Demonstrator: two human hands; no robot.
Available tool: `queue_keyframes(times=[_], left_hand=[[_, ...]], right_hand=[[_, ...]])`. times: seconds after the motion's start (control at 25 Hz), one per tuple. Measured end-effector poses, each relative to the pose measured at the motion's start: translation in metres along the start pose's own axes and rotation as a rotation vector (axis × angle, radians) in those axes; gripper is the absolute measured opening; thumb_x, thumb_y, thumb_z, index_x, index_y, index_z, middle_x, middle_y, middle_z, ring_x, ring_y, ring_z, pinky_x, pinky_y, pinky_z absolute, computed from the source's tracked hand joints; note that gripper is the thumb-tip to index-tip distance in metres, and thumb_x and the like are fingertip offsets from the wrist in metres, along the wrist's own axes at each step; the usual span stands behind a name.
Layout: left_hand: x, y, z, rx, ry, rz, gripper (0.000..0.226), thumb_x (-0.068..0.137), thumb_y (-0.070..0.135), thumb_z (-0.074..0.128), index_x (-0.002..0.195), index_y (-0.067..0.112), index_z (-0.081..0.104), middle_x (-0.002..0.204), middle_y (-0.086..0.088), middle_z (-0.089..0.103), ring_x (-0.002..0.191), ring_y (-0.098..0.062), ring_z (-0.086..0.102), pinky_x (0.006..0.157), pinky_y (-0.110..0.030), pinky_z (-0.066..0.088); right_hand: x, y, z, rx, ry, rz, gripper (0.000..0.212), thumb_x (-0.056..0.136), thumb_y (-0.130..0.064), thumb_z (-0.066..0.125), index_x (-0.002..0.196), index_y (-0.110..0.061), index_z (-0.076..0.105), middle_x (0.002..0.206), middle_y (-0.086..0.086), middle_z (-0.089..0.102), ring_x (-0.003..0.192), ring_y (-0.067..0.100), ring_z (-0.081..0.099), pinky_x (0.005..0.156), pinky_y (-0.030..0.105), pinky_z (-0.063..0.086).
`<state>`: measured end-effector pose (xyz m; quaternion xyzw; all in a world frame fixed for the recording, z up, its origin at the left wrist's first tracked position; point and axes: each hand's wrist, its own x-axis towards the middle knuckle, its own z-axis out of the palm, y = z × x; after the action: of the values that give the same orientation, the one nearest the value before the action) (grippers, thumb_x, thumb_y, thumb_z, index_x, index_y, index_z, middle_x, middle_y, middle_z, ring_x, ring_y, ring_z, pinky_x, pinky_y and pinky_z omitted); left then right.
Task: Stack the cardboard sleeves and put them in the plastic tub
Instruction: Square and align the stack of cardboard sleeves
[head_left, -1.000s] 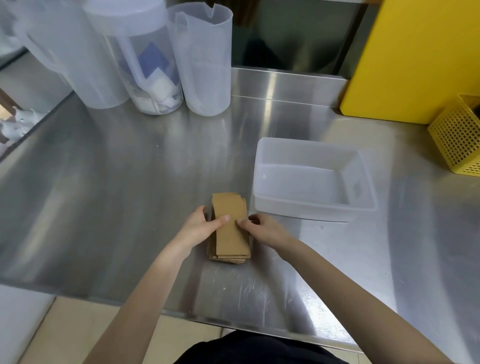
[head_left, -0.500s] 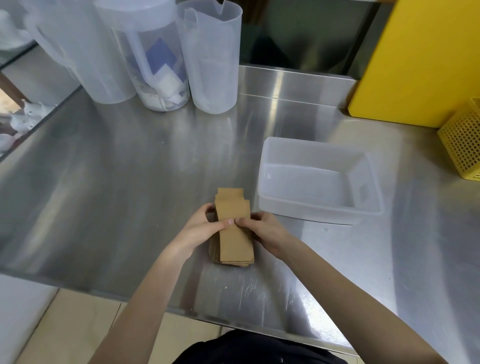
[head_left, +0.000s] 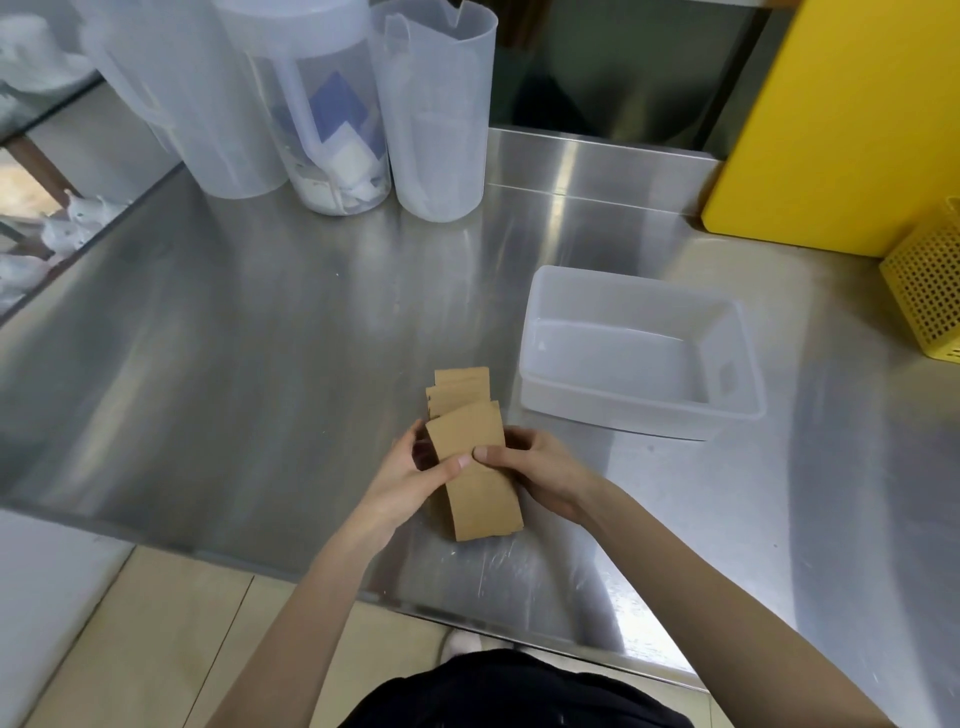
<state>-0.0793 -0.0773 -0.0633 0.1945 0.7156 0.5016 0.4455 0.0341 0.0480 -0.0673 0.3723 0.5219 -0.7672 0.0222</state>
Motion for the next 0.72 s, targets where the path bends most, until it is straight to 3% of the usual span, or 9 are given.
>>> queue_keyframes(times=[0.16,0.32,0.48,0.52,0.6,0.72], left_hand=[[-0.01,-0.001,0.008,-0.006,-0.066,0.012,0.07,0.073,0.017,0.07,0.133,0.02,0.034,0.121,0.001,0.054,0.11,-0.013,0.053,0.096,-0.03,0.041],[-0.018,0.004,0.023,0.074,-0.109,0.112,0.087,0.063,0.027,0.078,0.135,0.024,0.029,0.13,0.002,0.05,0.115,-0.013,0.051,0.1,-0.03,0.043],[-0.021,0.022,0.043,0.195,-0.146,0.235,0.082,0.072,0.015,0.072,0.137,0.022,0.024,0.128,0.01,0.042,0.117,-0.005,0.042,0.08,0.002,0.04],[-0.02,0.026,0.047,0.236,-0.15,0.265,0.082,0.072,0.015,0.071,0.137,0.022,0.023,0.128,0.012,0.04,0.118,-0.004,0.041,0.083,0.001,0.038],[-0.017,0.031,0.055,0.327,-0.161,0.314,0.082,0.072,0.018,0.071,0.137,0.023,0.022,0.129,0.013,0.039,0.12,-0.004,0.038,0.098,-0.014,0.035],[-0.016,0.028,0.066,0.431,-0.203,0.321,0.08,0.073,0.019,0.07,0.137,0.023,0.022,0.139,0.003,0.039,0.121,-0.007,0.04,0.102,-0.026,0.033]], right_hand=[[-0.022,0.006,-0.006,-0.141,0.081,-0.095,0.078,0.061,-0.027,0.076,0.13,-0.011,0.043,0.126,0.01,0.056,0.114,0.024,0.057,0.097,0.033,0.048],[-0.05,0.008,-0.017,-0.212,0.161,-0.238,0.067,0.068,-0.018,0.078,0.125,-0.02,0.043,0.128,0.007,0.053,0.116,0.018,0.053,0.094,0.024,0.048],[-0.072,0.009,-0.03,-0.28,0.27,-0.426,0.059,0.072,-0.01,0.074,0.114,-0.031,0.039,0.124,0.0,0.049,0.111,0.007,0.051,0.087,0.003,0.045],[-0.075,0.01,-0.034,-0.29,0.298,-0.464,0.059,0.071,-0.01,0.075,0.113,-0.032,0.039,0.122,-0.002,0.049,0.111,0.005,0.051,0.087,0.002,0.044],[-0.079,0.012,-0.042,-0.331,0.327,-0.509,0.061,0.07,-0.008,0.075,0.113,-0.029,0.037,0.121,-0.002,0.048,0.114,0.005,0.051,0.09,0.003,0.042],[-0.081,0.02,-0.051,-0.434,0.322,-0.52,0.064,0.07,-0.012,0.076,0.116,-0.024,0.033,0.128,0.007,0.045,0.12,0.015,0.048,0.099,0.017,0.042]])
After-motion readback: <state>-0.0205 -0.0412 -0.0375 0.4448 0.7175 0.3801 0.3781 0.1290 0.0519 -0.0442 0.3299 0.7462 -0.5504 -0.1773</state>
